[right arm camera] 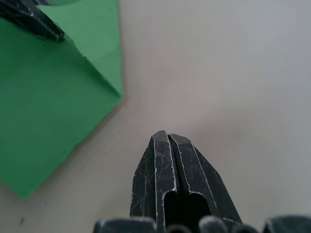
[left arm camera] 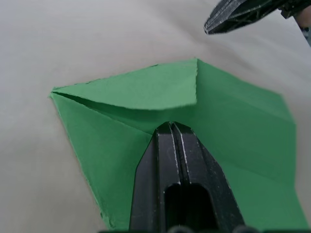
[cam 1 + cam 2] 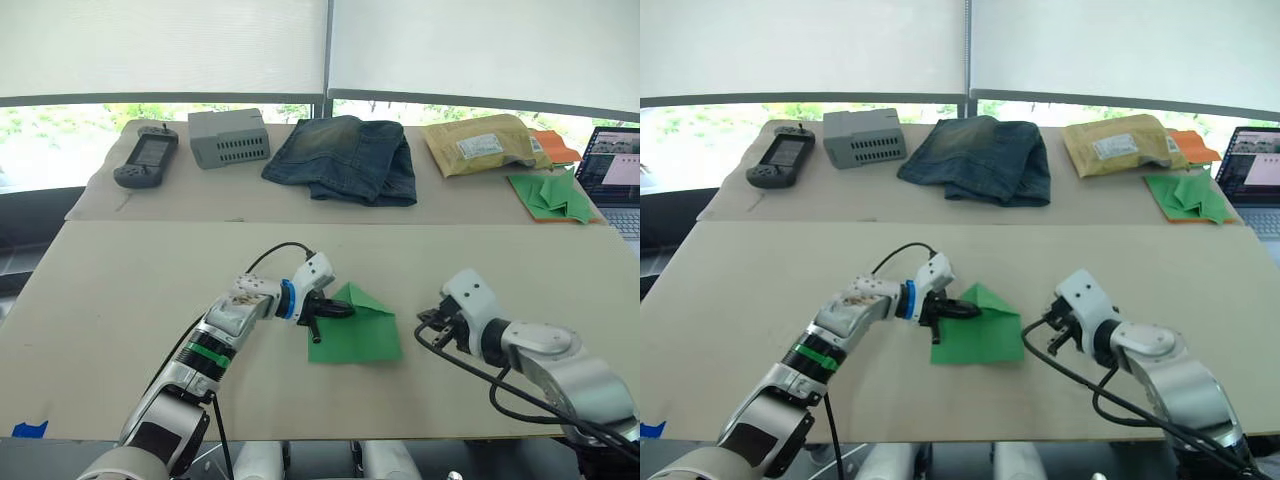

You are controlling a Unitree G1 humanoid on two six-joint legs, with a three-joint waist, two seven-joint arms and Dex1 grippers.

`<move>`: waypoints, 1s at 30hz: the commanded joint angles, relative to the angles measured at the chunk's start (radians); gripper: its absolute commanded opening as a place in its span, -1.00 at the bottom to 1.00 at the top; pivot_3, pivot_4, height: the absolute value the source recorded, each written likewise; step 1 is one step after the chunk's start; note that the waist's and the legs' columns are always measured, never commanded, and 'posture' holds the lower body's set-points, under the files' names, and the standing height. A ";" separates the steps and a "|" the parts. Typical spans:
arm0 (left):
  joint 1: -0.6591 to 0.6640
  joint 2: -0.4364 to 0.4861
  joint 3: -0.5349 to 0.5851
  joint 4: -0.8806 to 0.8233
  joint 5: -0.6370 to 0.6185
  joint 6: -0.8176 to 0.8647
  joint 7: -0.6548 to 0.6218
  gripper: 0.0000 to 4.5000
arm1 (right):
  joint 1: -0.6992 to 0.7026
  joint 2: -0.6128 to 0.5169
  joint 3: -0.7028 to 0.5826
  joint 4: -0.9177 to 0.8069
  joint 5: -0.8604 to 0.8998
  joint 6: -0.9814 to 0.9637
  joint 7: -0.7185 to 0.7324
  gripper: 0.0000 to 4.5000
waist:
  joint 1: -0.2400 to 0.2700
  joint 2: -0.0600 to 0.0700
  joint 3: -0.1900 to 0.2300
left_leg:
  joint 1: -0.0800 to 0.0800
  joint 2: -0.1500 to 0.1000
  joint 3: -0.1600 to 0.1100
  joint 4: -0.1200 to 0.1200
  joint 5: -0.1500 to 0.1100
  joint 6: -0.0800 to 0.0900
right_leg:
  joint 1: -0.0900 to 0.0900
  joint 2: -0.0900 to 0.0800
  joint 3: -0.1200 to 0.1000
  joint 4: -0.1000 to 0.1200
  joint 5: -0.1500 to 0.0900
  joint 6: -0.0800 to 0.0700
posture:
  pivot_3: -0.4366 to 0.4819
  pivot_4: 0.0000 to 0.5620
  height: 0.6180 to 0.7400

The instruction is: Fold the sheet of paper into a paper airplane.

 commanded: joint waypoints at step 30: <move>0.072 0.034 0.044 -0.157 -0.029 0.095 0.040 -0.99 | -0.063 0.224 0.013 0.156 0.237 -0.198 0.089 -1.00 | -0.001 0.000 0.000 | 0.002 0.001 -0.001 0.000 0.000 0.000 | 0.001 0.001 0.001 0.003 -0.001 0.000 | -0.05 -0.47 0.81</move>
